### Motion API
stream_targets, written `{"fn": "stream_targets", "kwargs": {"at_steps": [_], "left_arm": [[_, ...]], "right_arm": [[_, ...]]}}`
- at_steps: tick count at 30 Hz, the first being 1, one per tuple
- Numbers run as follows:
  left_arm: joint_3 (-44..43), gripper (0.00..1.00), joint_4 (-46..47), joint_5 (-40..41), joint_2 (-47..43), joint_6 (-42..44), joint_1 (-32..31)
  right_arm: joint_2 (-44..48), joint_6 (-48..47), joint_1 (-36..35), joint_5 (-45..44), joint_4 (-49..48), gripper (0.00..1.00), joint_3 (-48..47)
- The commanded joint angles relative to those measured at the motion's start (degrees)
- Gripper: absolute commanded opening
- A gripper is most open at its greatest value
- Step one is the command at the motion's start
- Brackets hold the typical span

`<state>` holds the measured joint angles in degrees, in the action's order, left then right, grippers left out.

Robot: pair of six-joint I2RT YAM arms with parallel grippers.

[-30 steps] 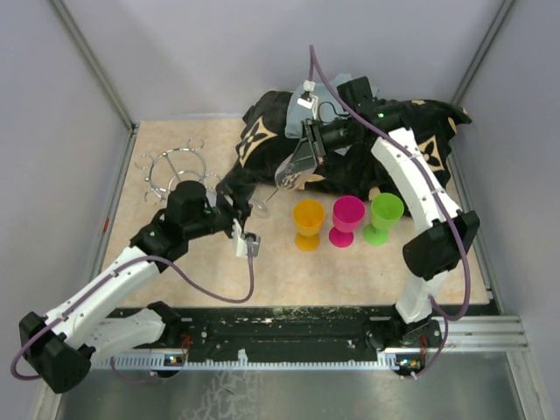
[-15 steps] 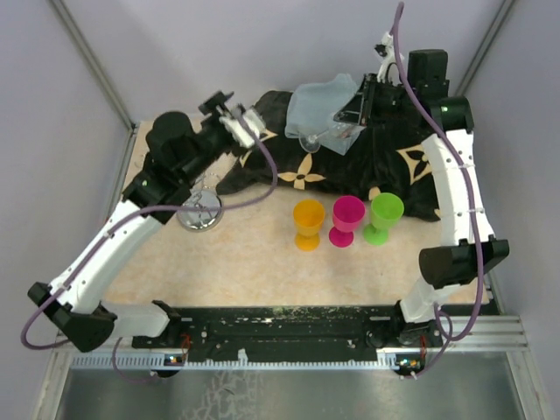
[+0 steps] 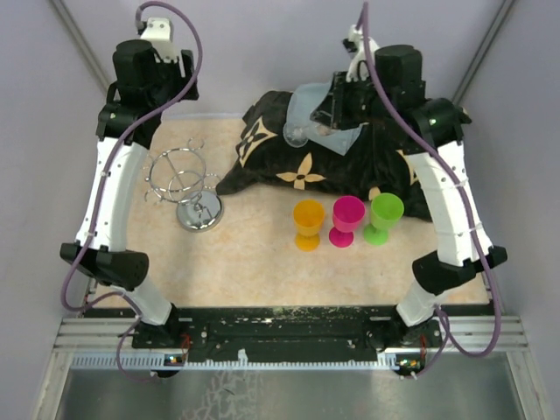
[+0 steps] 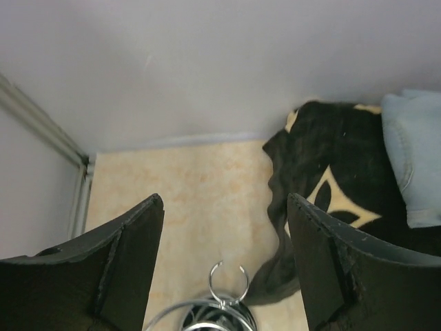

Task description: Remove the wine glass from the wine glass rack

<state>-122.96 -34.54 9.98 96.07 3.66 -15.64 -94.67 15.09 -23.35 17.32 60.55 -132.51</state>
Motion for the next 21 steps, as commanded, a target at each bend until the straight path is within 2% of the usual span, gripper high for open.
{"fn": "stream_targets", "kwargs": {"at_steps": [1,4,11,21], "left_arm": [[2.4,0.79,-6.68,-0.98,-2.69,-8.37,1.19],[7.37,0.8,-5.12,-0.47,-5.79,-8.06,1.44],[11.34,0.81,-4.22,0.03,-9.49,-8.08,2.23],[12.99,0.8,-4.52,0.57,-11.76,-7.29,2.98]], "right_arm": [[-1.54,-0.6,-8.51,-9.57,0.62,0.0,-2.65],[-4.02,-0.68,-14.49,-14.87,1.68,0.0,-3.25],[-10.04,-0.38,-24.52,-20.5,2.64,0.0,-3.84],[-16.0,2.43,-29.12,-23.62,6.44,0.0,-1.05]]}}
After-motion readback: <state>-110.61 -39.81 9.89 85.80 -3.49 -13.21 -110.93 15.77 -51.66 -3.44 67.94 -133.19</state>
